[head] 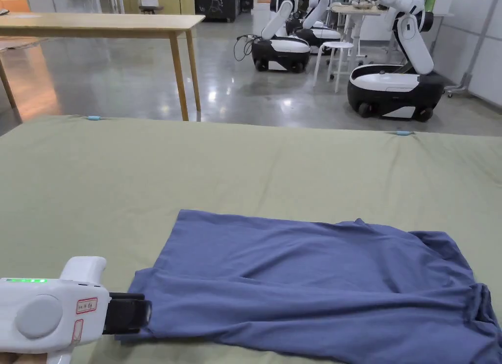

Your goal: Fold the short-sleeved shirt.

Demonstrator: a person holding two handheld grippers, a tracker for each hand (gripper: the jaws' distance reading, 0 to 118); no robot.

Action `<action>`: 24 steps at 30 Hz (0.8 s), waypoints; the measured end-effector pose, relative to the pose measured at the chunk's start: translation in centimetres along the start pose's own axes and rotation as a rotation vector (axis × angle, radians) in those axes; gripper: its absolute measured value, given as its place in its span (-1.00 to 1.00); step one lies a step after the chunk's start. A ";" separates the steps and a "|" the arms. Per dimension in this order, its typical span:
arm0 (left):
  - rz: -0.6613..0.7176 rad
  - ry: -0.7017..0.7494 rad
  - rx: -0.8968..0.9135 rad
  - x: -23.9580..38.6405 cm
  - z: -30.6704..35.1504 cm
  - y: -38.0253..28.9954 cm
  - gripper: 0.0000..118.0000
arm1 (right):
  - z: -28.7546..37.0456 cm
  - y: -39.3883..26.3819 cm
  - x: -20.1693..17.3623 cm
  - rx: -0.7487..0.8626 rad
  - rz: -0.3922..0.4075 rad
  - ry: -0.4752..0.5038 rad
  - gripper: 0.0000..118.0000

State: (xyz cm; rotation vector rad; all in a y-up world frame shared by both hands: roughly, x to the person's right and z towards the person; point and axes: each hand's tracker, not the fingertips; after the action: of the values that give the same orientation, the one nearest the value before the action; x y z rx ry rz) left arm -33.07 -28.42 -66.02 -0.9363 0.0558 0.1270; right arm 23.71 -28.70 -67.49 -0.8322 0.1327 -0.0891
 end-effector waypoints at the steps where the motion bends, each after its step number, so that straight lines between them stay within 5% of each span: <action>1: 0.006 -0.005 -0.005 -0.1 -0.3 0.0 0.97 | 0.0 -0.1 -0.3 -0.003 -0.002 0.002 -0.99; 5: 0.007 -0.001 -0.035 0.3 -2.8 0.8 0.91 | -0.6 -0.2 -0.6 -0.012 0.006 0.014 -0.99; 7: -0.028 0.026 -0.049 0.9 -4.0 1.2 0.53 | -1.0 -0.1 -0.3 -0.019 0.006 0.014 -0.99; 8: -0.034 0.029 -0.054 1.2 -4.2 1.3 0.09 | -1.1 -0.1 -0.3 -0.021 0.006 0.014 -0.99; 12: -0.052 0.001 -0.040 2.1 -3.8 1.3 -0.21 | -1.7 0.0 0.8 -0.034 -0.004 0.010 -0.96; 13: -0.056 -0.021 -0.040 2.2 -3.8 1.3 -0.50 | -1.7 0.2 0.9 -0.038 -0.012 0.023 -0.72; 14: -0.039 -0.048 -0.037 2.1 -3.7 1.4 -0.84 | -1.9 0.3 1.0 -0.044 -0.028 0.049 0.05; 15: -0.035 -0.026 -0.046 2.4 -3.7 1.7 -0.84 | -2.6 0.3 1.7 -0.069 -0.036 0.063 0.80; 16: -0.052 -0.022 -0.045 2.5 -3.8 1.9 -0.84 | -2.6 0.0 1.8 -0.084 -0.046 0.046 1.00; 21: -0.053 -0.024 -0.048 2.7 -3.7 1.5 -0.84 | -5.9 0.2 2.3 -0.106 -0.027 0.049 0.77; 22: -0.050 -0.027 -0.047 2.7 -3.7 1.5 -0.84 | -6.7 0.2 2.4 -0.152 -0.021 0.055 0.52; 23: -0.049 -0.028 -0.047 2.7 -3.7 1.5 -0.84 | -6.7 0.4 1.6 -0.164 -0.009 0.041 -0.04; 24: -0.049 -0.030 -0.049 2.7 -3.7 1.6 -0.84 | -7.1 0.2 1.5 -0.163 0.012 0.028 -0.38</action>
State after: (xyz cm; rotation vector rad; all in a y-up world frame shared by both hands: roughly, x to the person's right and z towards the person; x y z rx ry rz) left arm -30.54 -30.26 -69.73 -0.9836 0.0025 0.0975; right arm 24.09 -33.93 -72.50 -0.9933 0.1733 -0.0795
